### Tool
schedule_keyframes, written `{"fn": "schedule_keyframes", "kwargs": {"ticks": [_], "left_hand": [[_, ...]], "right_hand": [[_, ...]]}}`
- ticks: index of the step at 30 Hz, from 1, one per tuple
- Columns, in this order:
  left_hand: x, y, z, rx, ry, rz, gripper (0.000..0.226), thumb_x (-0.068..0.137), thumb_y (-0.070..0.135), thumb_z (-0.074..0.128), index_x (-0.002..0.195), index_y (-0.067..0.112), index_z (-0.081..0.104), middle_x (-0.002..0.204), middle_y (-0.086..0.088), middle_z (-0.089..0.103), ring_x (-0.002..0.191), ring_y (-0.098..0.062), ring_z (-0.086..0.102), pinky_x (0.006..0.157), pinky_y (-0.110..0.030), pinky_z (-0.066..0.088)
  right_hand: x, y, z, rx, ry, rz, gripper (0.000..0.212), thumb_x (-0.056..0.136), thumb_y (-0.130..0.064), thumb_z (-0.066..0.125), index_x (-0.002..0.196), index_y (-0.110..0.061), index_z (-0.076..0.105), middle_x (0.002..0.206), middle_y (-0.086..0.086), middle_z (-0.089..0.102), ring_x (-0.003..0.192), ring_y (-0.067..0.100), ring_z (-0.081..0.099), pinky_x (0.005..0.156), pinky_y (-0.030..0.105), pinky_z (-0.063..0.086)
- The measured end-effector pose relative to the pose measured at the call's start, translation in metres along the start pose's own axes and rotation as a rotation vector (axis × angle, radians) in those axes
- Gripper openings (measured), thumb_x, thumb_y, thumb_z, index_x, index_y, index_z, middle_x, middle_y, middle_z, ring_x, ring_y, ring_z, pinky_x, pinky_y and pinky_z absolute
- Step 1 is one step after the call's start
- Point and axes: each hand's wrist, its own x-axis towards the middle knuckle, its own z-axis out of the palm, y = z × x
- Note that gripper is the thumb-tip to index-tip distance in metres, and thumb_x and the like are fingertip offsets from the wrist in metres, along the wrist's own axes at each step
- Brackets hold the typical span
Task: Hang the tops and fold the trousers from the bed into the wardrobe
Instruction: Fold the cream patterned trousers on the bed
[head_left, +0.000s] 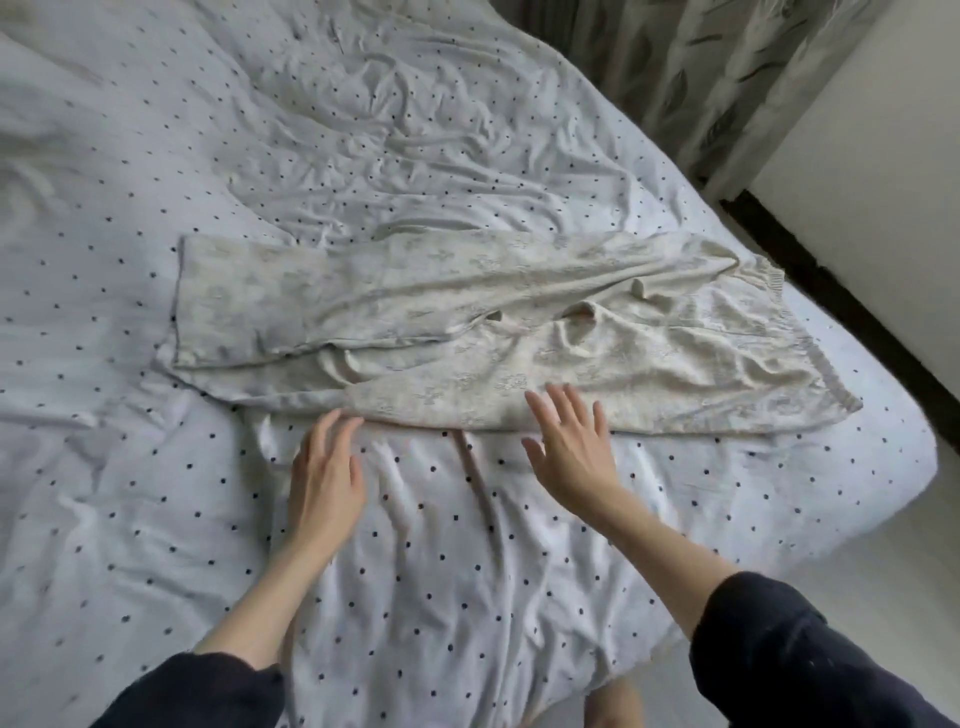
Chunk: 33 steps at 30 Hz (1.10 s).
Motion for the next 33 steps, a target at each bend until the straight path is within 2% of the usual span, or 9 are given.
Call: {"fn": "schedule_keyframes", "kwargs": {"ticks": [6,9,13,15,18,25,28,30,33], "left_hand": [[0.058,-0.068,-0.013,0.08,-0.048,0.003,0.053,0.078,-0.012,0.056,0.126,0.008,0.056,0.144,-0.02,0.036,0.133,-0.039,0.031,0.107,-0.053,0.029],[0.069,-0.084,-0.022,0.119,0.011,0.042,0.027,0.076,-0.007,0.062,0.099,0.007,0.067,0.123,-0.017,0.058,0.12,-0.038,0.048,0.101,-0.052,0.033],[0.061,-0.085,-0.054,0.081,0.02,0.119,0.008,0.092,0.012,0.052,0.097,0.01,0.058,0.091,-0.006,0.069,0.089,-0.026,0.064,0.101,-0.044,0.03],[0.05,-0.081,-0.083,0.058,0.01,0.179,0.019,0.093,0.03,0.05,0.088,0.013,0.057,0.077,0.0,0.066,0.08,-0.026,0.064,0.089,-0.038,0.038],[0.035,-0.061,-0.129,0.047,-0.216,0.087,0.029,0.088,0.051,0.052,0.081,0.024,0.054,0.064,0.013,0.051,0.075,-0.021,0.055,0.063,-0.029,0.036],[0.003,-0.065,-0.166,0.222,-0.498,0.024,0.04,0.084,0.041,0.064,0.06,0.02,0.039,0.077,0.0,0.05,0.082,-0.022,0.055,0.06,-0.031,0.028],[-0.007,-0.076,-0.184,0.023,-0.522,-0.111,0.041,0.081,0.044,0.067,0.059,0.015,0.048,0.069,0.004,0.049,0.065,-0.019,0.05,0.058,-0.029,0.029],[-0.013,-0.08,-0.197,-0.24,-0.523,-0.161,0.052,0.075,0.052,0.069,0.047,0.022,0.036,0.05,0.01,0.032,0.049,-0.012,0.033,0.055,-0.029,0.022],[-0.025,-0.081,-0.216,-0.432,-0.45,-0.193,0.065,0.056,0.074,0.067,0.044,0.024,0.028,0.05,0.01,0.022,0.048,-0.009,0.022,0.054,-0.029,0.017]], "right_hand": [[0.056,-0.085,0.002,0.021,0.089,-0.181,0.05,0.1,-0.033,0.037,0.147,-0.02,0.025,0.153,0.002,0.023,0.145,0.021,0.007,0.116,0.047,-0.001],[0.075,-0.116,0.004,-0.069,0.012,-0.295,0.052,0.098,-0.039,0.038,0.146,-0.023,0.026,0.148,0.002,0.034,0.142,0.021,0.018,0.116,0.049,0.0],[0.079,-0.144,0.002,-0.12,-0.049,-0.343,0.056,0.095,-0.041,0.044,0.144,-0.02,0.026,0.136,0.006,0.046,0.129,0.026,0.038,0.114,0.047,0.014],[0.073,-0.153,-0.006,-0.109,-0.066,-0.37,0.056,0.093,-0.047,0.047,0.139,-0.018,0.035,0.132,0.005,0.05,0.123,0.025,0.045,0.105,0.041,0.027],[0.054,-0.161,-0.027,-0.12,-0.064,-0.435,0.038,0.092,-0.045,0.05,0.114,-0.015,0.056,0.114,0.003,0.058,0.106,0.022,0.054,0.089,0.035,0.034],[0.003,-0.148,-0.066,0.066,-0.111,-0.39,0.024,0.09,-0.028,0.059,0.092,-0.005,0.067,0.095,0.011,0.061,0.088,0.031,0.058,0.071,0.033,0.039],[-0.01,-0.146,-0.085,0.086,-0.164,-0.376,0.023,0.089,-0.026,0.061,0.088,-0.003,0.066,0.092,0.013,0.063,0.087,0.03,0.058,0.071,0.032,0.039],[-0.015,-0.146,-0.096,0.1,-0.207,-0.351,0.022,0.088,-0.029,0.063,0.084,-0.007,0.065,0.08,0.012,0.061,0.08,0.026,0.055,0.065,0.03,0.034],[-0.019,-0.147,-0.113,0.125,-0.366,-0.3,0.02,0.084,-0.038,0.067,0.08,-0.02,0.061,0.076,0.001,0.055,0.078,0.017,0.05,0.063,0.027,0.035]]}}
